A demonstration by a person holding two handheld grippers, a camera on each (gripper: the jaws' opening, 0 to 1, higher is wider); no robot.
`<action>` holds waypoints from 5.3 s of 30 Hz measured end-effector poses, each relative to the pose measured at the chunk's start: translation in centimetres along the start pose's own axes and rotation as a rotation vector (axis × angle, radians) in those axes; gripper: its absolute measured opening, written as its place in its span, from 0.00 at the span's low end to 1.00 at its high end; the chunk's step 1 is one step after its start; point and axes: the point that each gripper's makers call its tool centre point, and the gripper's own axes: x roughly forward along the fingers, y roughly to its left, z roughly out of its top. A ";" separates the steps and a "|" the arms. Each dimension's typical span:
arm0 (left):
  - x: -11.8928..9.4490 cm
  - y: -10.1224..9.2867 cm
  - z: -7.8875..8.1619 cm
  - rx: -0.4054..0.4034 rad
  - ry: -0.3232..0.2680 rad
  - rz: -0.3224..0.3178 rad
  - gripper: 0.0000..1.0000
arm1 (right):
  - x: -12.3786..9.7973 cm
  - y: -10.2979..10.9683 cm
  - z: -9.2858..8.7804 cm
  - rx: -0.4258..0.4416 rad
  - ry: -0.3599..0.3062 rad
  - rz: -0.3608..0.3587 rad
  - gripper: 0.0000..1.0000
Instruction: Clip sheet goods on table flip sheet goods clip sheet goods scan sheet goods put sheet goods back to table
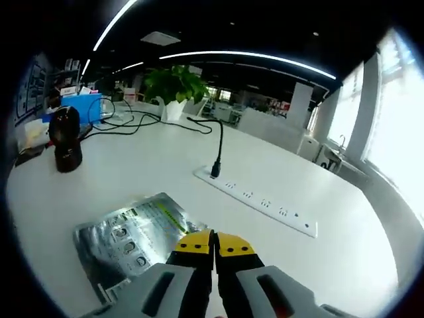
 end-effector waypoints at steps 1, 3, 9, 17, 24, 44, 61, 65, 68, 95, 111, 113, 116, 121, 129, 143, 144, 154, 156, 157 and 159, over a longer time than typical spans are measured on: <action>0.0 0.0 0.0 -0.001 0.000 0.000 0.08 | -0.1 -0.2 0.1 0.003 -0.005 0.001 0.00; 0.0 0.0 0.0 -0.002 0.001 0.000 0.08 | -0.4 -0.2 0.3 0.005 -0.013 0.005 0.00; -0.1 0.0 0.1 -0.004 0.001 0.001 0.08 | -1.4 -0.4 0.7 -0.017 -0.024 0.012 0.00; 0.0 0.1 0.0 -0.001 0.005 0.006 0.08 | -3.2 0.2 1.3 -0.011 -0.056 0.026 0.00; 0.0 0.1 0.0 0.003 0.008 0.008 0.08 | -4.4 -0.1 2.1 -0.012 -0.081 0.029 0.00; 0.0 0.1 0.0 0.001 0.007 0.006 0.08 | -8.6 3.5 2.9 -0.055 -0.164 0.103 0.00; 0.0 0.2 -0.2 0.000 0.014 0.009 0.08 | -12.5 4.7 2.5 -0.011 -0.230 0.115 0.00; 0.0 0.1 -0.1 0.001 0.014 0.010 0.08 | -13.5 5.1 2.4 -0.007 -0.244 0.120 0.00; -0.1 0.0 -0.1 0.000 0.015 0.011 0.08 | -14.5 5.4 2.1 -0.004 -0.260 0.122 0.00; -0.1 0.2 -0.3 -0.007 0.030 0.026 0.08 | -20.4 6.8 -1.4 0.019 -0.336 0.158 0.00; 0.0 0.5 -0.6 0.004 0.039 0.036 0.08 | -22.1 6.3 -5.2 0.078 -0.332 0.144 0.00; 0.0 0.5 -0.6 0.006 0.042 0.038 0.08 | -22.3 6.5 -5.7 0.076 -0.331 0.150 0.00; 0.1 0.6 -0.6 0.004 0.042 0.038 0.08 | -22.5 6.7 -6.7 0.079 -0.327 0.163 0.00; 0.0 0.7 -0.6 -0.006 0.038 0.038 0.08 | -23.0 6.5 -7.9 0.102 -0.328 0.160 0.00; 0.0 0.9 -0.5 -0.035 0.028 0.034 0.08 | -23.6 6.5 -9.4 0.109 -0.332 0.161 0.00; 0.1 0.9 -0.4 -0.044 0.025 0.033 0.08 | -23.6 7.0 -11.4 0.143 -0.348 0.170 0.00; 0.0 0.8 -0.3 -0.051 0.020 0.030 0.08 | -23.6 7.0 -11.6 0.152 -0.350 0.168 0.00; 0.0 0.9 -0.4 -0.045 0.024 0.043 0.08 | -23.8 7.4 -11.9 0.123 -0.361 0.144 0.00; 0.0 1.0 -0.4 -0.038 0.024 0.045 0.08 | -23.8 7.8 -12.0 0.081 -0.357 0.145 0.00; 0.0 0.9 -0.4 -0.034 0.023 0.046 0.08 | -23.7 8.0 -12.0 0.076 -0.355 0.145 0.00; 0.0 0.9 -0.3 -0.030 0.021 0.046 0.08 | -23.7 8.1 -12.0 0.062 -0.352 0.143 0.00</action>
